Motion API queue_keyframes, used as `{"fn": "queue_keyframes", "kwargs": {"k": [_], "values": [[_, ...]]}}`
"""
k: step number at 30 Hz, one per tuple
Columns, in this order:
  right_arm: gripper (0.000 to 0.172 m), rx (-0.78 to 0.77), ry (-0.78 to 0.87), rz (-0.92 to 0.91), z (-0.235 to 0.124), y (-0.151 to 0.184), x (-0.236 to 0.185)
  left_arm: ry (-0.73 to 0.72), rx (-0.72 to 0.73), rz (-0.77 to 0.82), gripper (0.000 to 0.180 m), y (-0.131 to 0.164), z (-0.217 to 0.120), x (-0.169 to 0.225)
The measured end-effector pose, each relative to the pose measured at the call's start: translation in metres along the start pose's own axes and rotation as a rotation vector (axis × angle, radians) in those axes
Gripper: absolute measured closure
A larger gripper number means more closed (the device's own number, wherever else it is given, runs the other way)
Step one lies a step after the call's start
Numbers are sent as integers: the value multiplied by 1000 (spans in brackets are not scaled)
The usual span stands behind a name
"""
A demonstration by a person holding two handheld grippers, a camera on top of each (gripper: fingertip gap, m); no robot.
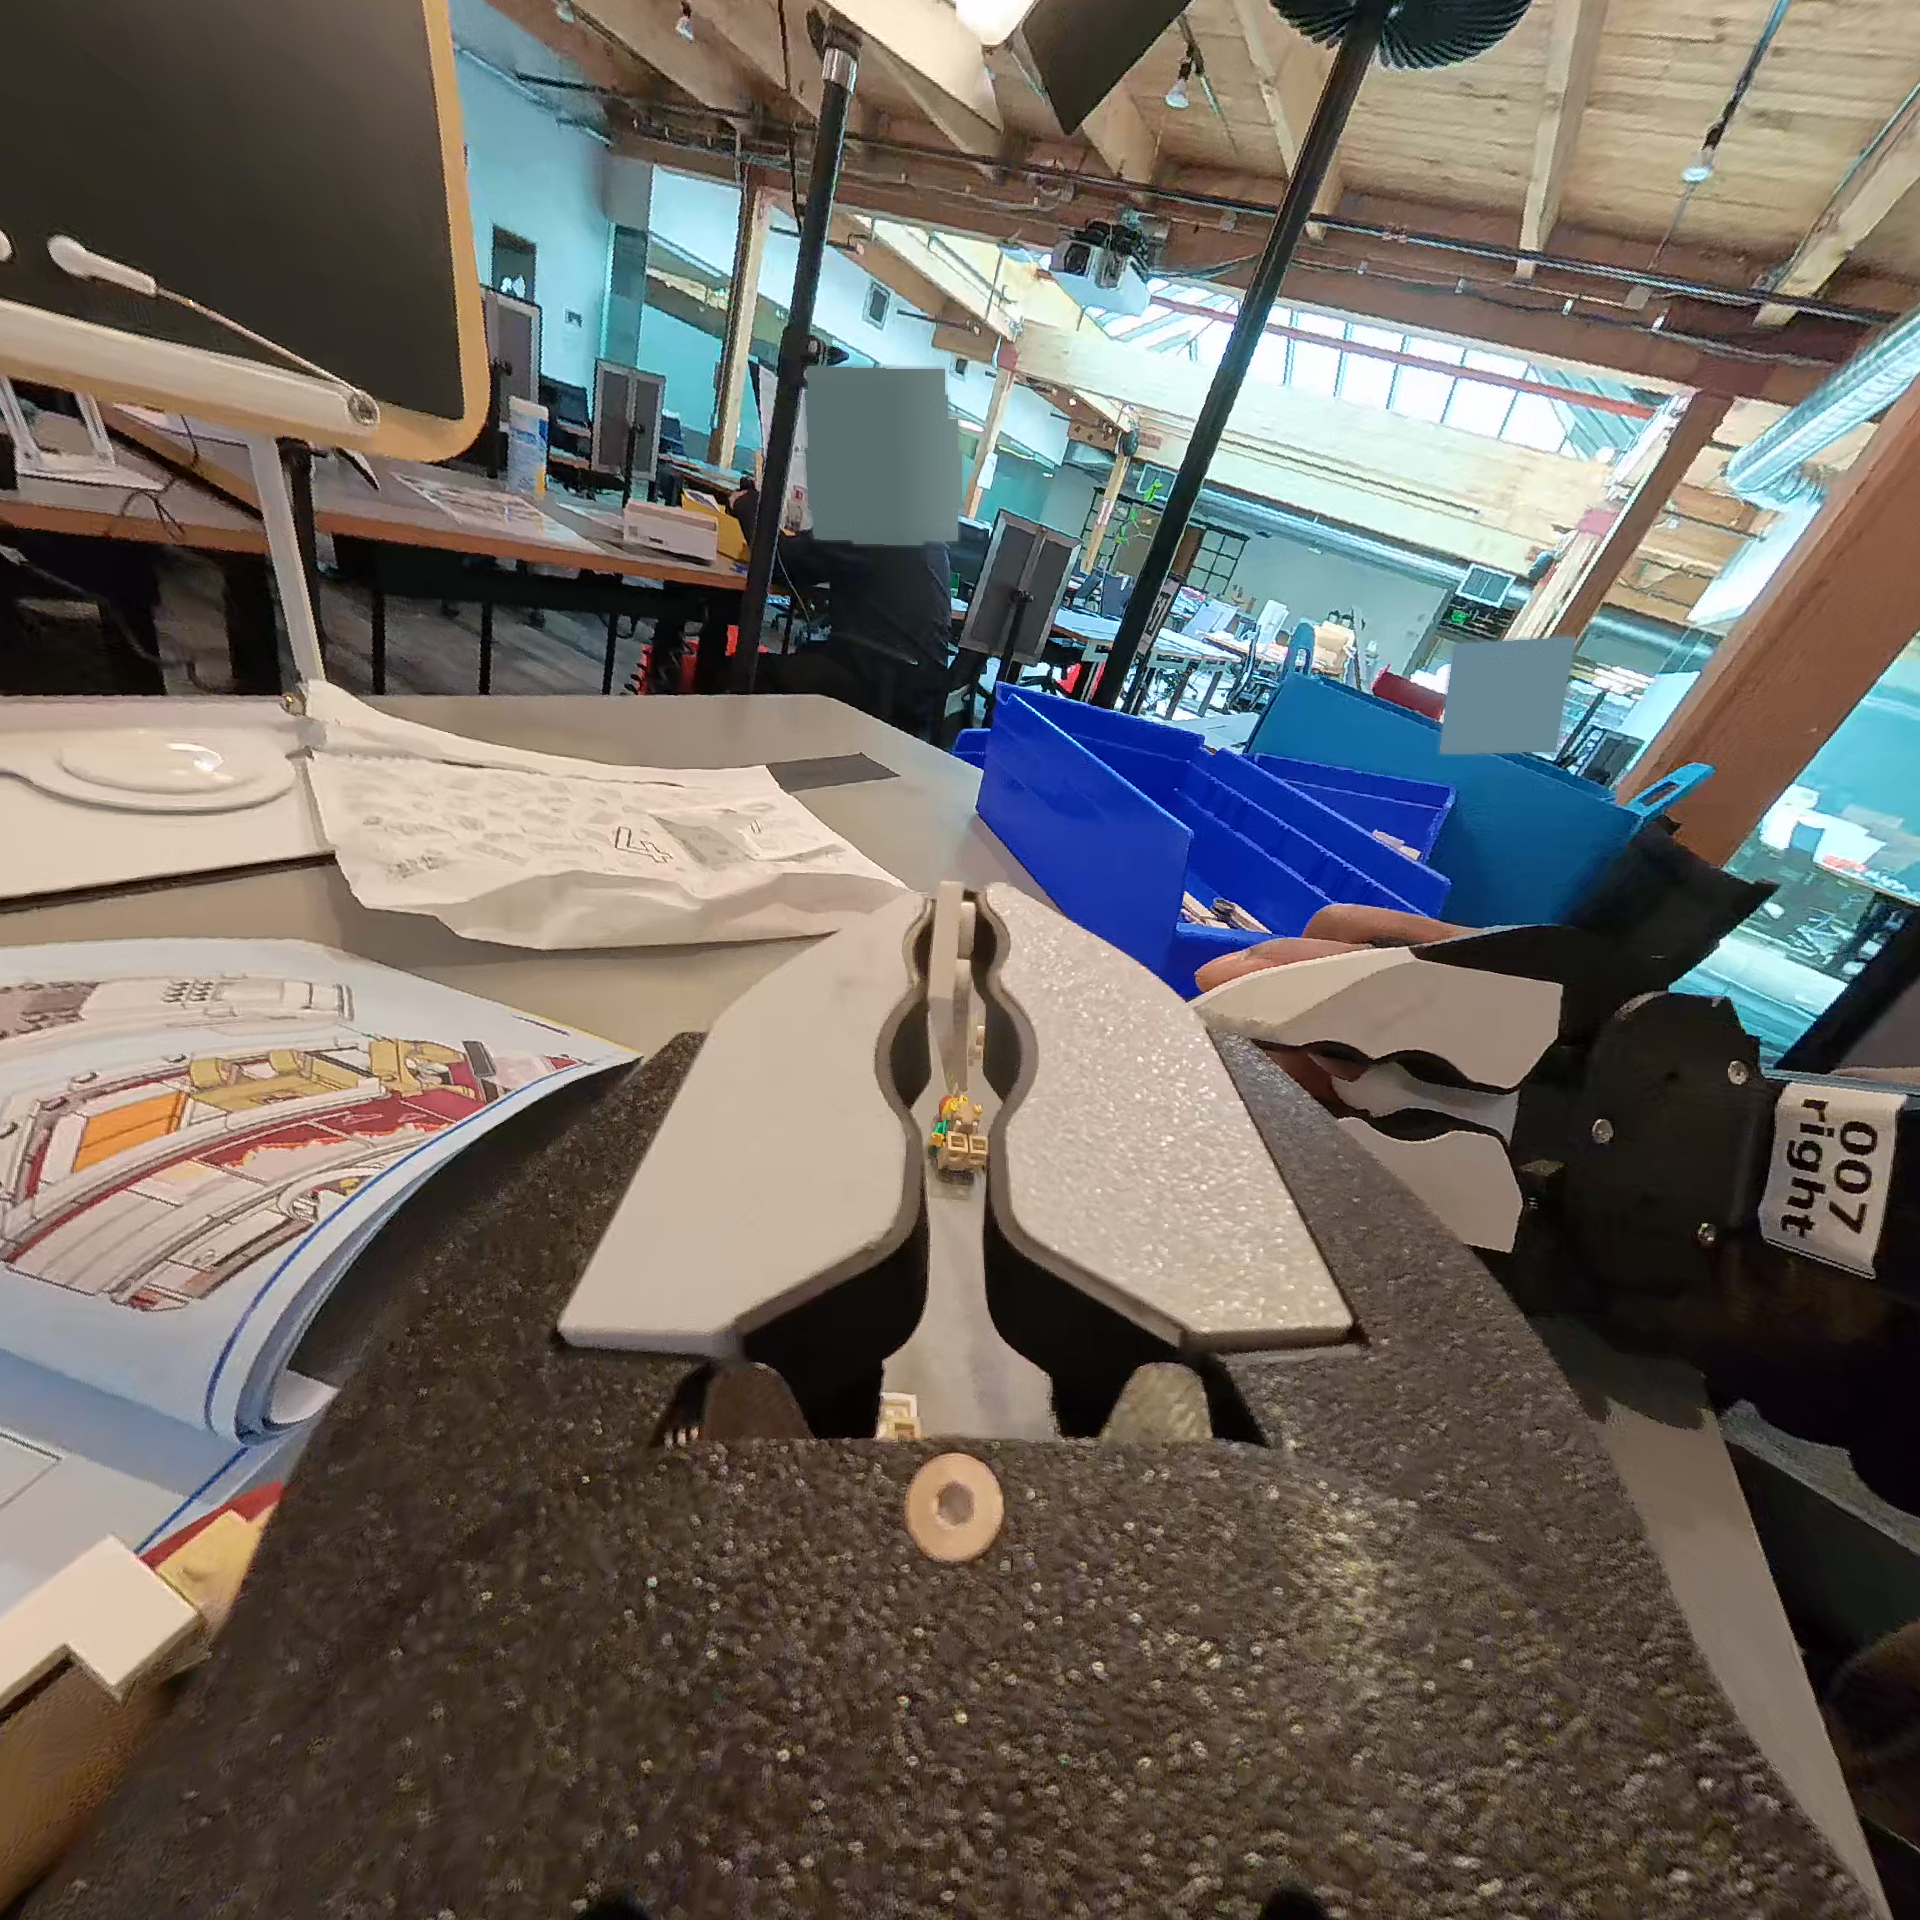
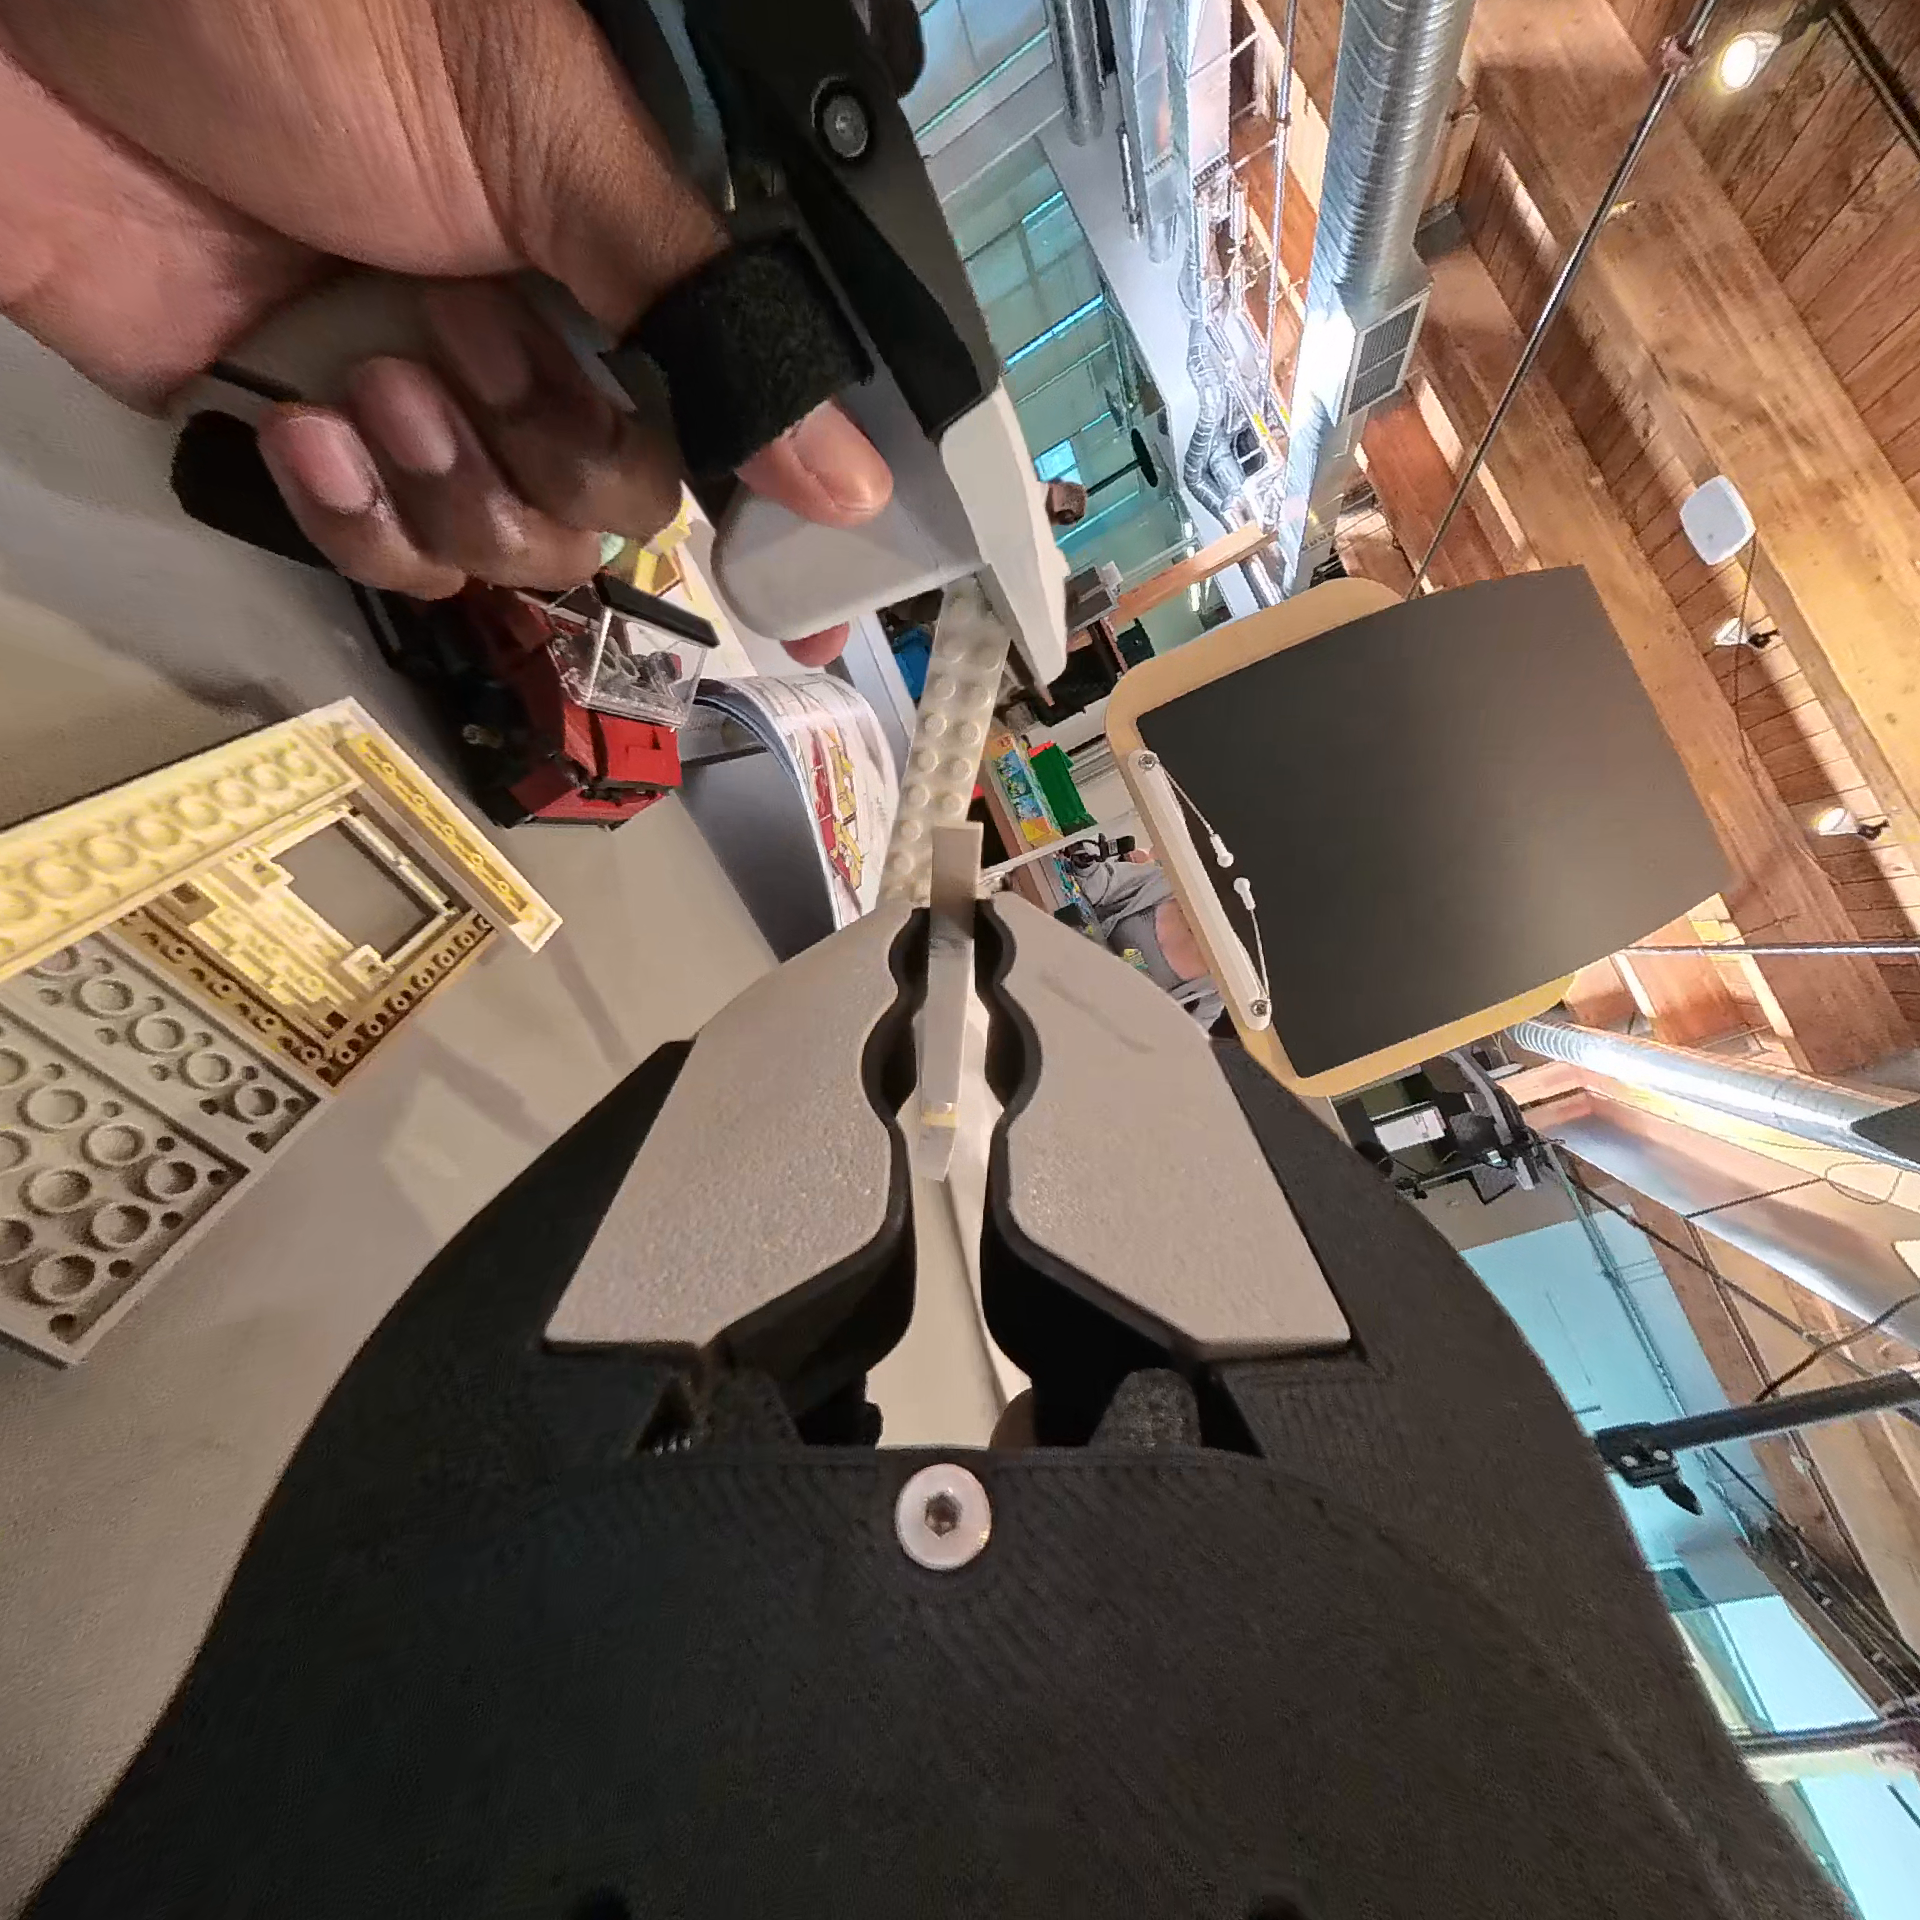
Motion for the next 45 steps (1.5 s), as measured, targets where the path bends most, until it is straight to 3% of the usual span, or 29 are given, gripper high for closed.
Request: {"fn": "queue_keyframes", "kwargs": {"k": [4, 8, 13, 20, 23, 32, 38, 45], "values": [[164, 0, -96, 0, 1, 3, -10, 15, 11, -59, 176, 0, 0, -2], [164, -9, -344, -31, 1, 6, -41, 29, 25, -129, 176, -1, -2, -7], [164, -112, -489, -84, 3, 19, -63, 70, 44, -207, 175, -1, -2, -8], [164, -153, -468, -53, 6, 28, -58, 98, 46, -202, 176, -1, -2, -5], [155, -134, -448, -33, 5, 27, -51, 97, 50, -179, 176, -2, -3, -4], [149, -60, -221, 106, 4, 20, -10, 46, 18, 132, 176, -2, -1, 16], [150, -83, -266, 137, 6, 25, -16, 65, 8, 120, 176, 1, 1, 18], [148, -69, -161, 200, 6, 27, 3, 110, -9, 81, 176, 3, 2, 23]]}}
Point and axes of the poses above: each gripper's, where its closed fingertips meet, z out along the fingers, y out of its underside, x = y × z across the jaws, the point moved 5 cm from there along -z, back along the fingers, and after that the axes turned 2 degrees about -y, right-handed, at the moved point
